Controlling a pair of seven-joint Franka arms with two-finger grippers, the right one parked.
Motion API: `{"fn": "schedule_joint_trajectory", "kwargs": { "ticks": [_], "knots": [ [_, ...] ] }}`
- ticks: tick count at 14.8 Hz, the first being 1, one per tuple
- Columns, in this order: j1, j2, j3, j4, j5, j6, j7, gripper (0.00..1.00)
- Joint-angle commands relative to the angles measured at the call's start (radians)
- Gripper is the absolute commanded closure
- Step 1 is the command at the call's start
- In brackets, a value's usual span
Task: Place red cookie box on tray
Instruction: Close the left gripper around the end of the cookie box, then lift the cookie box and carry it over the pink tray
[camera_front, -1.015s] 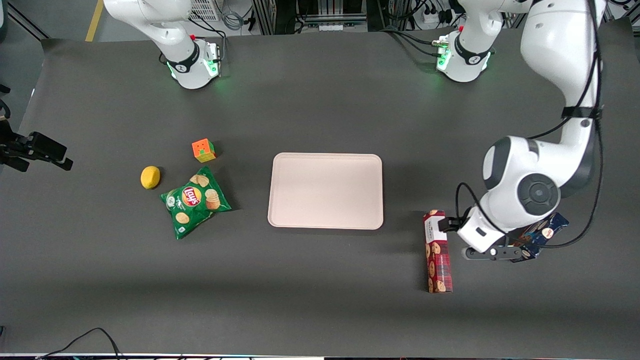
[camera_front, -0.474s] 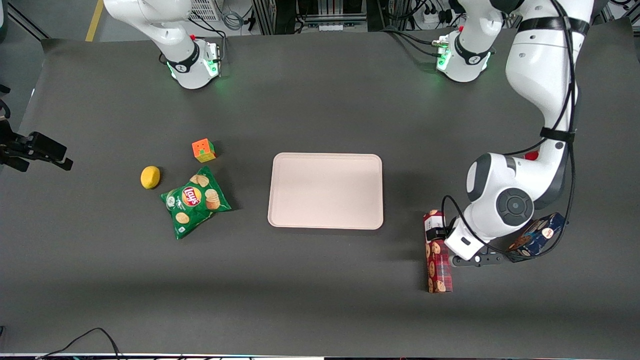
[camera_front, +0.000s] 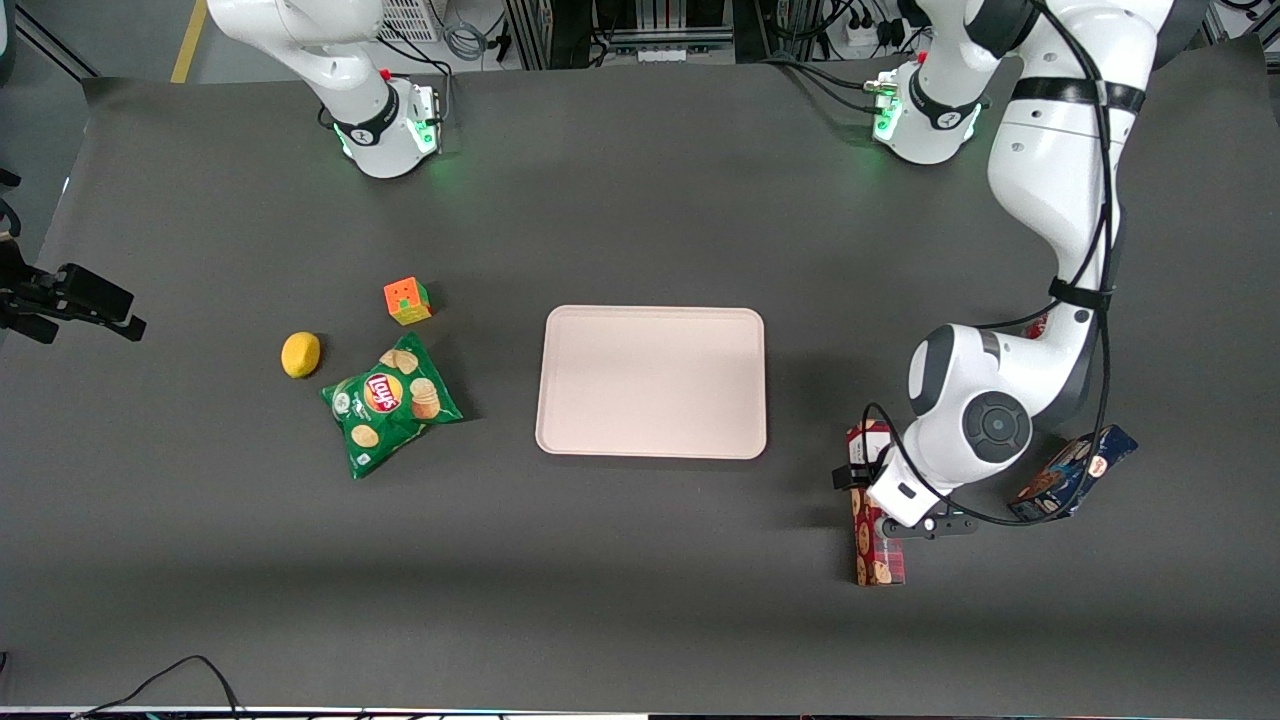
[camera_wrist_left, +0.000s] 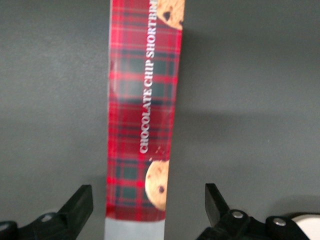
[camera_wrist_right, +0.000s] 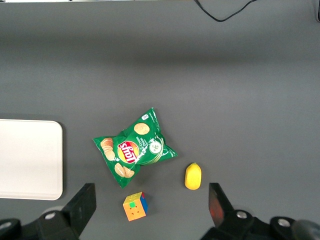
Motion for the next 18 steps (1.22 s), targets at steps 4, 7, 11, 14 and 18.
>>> {"fn": "schedule_joint_trajectory", "kwargs": {
  "ticks": [4, 7, 11, 14, 18],
  "knots": [
    [-0.031, 0.060, 0.040, 0.093, 0.004, -0.019, 0.005, 0.19],
    [-0.031, 0.060, 0.048, 0.096, 0.012, -0.023, 0.040, 0.51],
    [-0.034, 0.060, 0.052, 0.123, 0.007, -0.078, 0.037, 0.88],
    [-0.046, 0.048, 0.070, 0.151, 0.009, -0.135, 0.036, 0.96],
    [-0.055, -0.044, 0.084, 0.201, 0.009, -0.270, 0.045, 0.94]
  ]
}}
